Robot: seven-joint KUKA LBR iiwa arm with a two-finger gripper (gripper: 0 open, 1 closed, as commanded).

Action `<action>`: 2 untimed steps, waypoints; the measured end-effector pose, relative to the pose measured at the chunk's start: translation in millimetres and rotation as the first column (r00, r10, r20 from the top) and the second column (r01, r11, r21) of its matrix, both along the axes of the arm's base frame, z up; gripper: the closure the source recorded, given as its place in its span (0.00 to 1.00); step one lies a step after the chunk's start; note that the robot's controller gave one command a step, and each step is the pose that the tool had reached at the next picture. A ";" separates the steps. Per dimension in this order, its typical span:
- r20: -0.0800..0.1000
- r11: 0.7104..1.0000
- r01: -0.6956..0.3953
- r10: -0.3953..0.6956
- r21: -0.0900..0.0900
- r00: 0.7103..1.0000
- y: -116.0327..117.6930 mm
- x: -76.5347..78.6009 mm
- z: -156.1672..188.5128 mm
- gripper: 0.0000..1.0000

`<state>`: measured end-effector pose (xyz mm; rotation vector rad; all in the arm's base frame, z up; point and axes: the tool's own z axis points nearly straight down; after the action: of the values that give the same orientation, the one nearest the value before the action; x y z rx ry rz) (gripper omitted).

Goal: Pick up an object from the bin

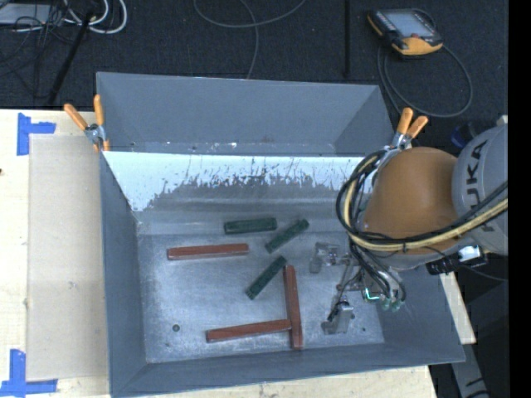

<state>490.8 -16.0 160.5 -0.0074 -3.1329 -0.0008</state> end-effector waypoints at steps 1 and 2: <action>0.007 1.000 -0.001 0.001 0.000 1.000 0.0 1.8 3.0 0.00; 0.013 0.995 -0.098 0.098 -0.002 0.995 9.2 5.8 -12.2 0.00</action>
Offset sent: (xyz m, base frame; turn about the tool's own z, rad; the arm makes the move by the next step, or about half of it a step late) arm 0.0115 0.0419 -0.0629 -0.3486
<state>496.6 -6.8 148.3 0.1465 -3.1428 0.0026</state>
